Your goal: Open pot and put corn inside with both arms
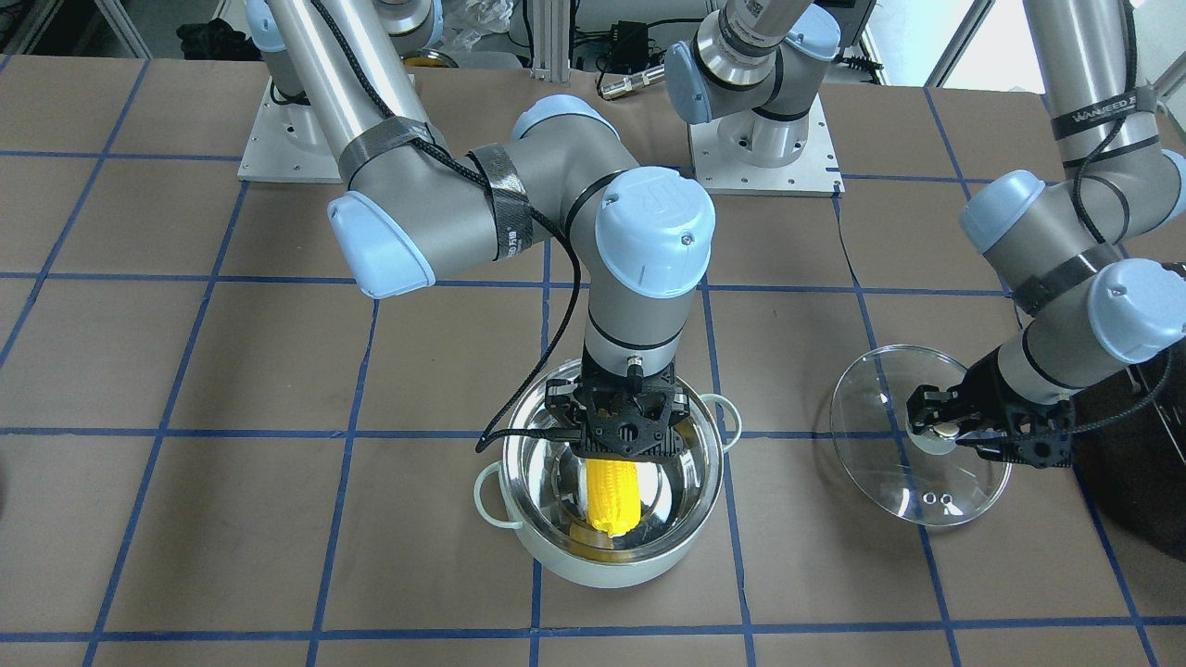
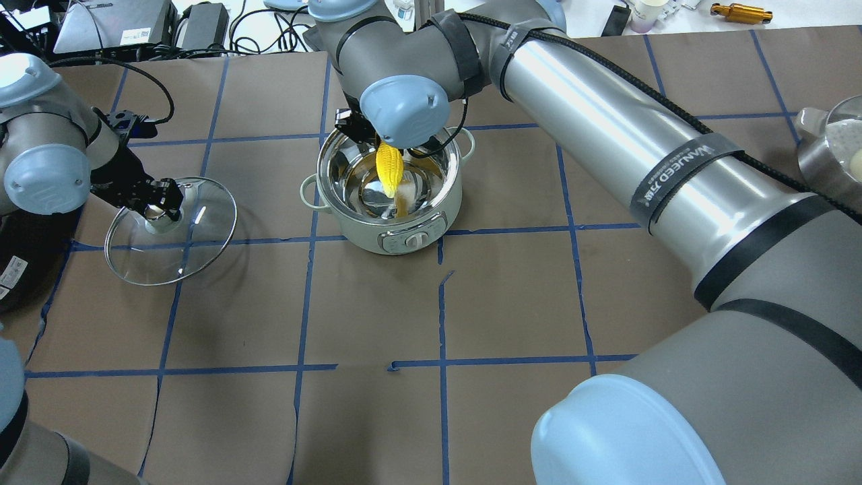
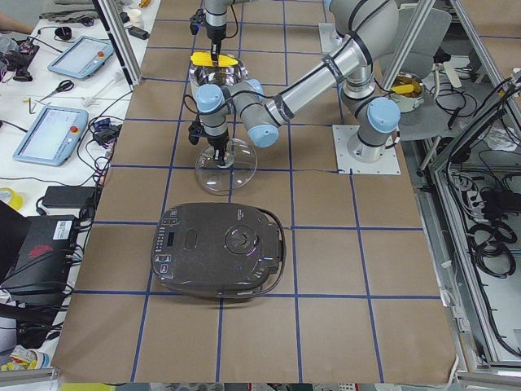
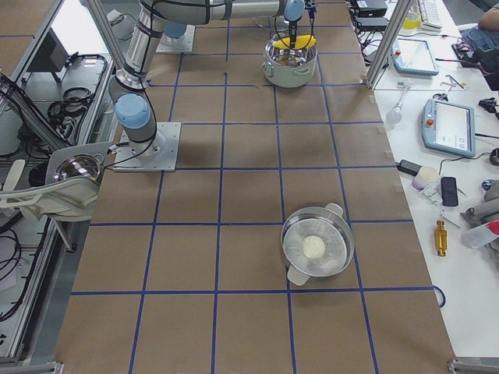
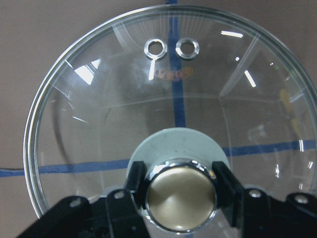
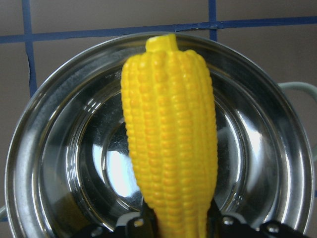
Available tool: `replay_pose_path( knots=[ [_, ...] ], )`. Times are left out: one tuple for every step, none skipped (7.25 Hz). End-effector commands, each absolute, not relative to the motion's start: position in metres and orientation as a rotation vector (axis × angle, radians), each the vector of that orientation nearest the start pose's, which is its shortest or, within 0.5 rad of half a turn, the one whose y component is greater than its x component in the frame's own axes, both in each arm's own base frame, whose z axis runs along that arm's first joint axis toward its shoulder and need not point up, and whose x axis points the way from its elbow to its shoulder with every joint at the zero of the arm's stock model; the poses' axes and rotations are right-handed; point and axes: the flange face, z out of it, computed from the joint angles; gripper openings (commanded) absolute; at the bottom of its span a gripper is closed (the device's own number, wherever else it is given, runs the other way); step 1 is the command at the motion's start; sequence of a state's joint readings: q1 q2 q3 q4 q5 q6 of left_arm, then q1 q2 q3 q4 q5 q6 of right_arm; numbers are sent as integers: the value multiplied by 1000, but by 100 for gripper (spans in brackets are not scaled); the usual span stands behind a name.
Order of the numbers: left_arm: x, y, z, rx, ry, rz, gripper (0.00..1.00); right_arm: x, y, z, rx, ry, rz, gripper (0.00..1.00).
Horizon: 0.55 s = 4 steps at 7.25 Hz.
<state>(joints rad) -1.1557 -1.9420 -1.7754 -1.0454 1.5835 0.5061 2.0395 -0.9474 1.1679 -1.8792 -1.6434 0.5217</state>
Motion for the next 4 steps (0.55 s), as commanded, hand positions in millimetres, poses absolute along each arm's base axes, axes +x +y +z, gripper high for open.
replay_pose_path(
  knots=[
    [112,-580,237,184,3151,87,13,445,-599,305,82,3171,-151,5],
    [112,-581,237,184,3151,85,13,445,-600,303,82,3173,-150,32],
    [112,-581,234,184,3151,93,13,445,-600,306,84,3169,-155,95],
    [113,-581,234,182,3150,94,13,445,-600,307,96,3164,-154,100]
  ],
)
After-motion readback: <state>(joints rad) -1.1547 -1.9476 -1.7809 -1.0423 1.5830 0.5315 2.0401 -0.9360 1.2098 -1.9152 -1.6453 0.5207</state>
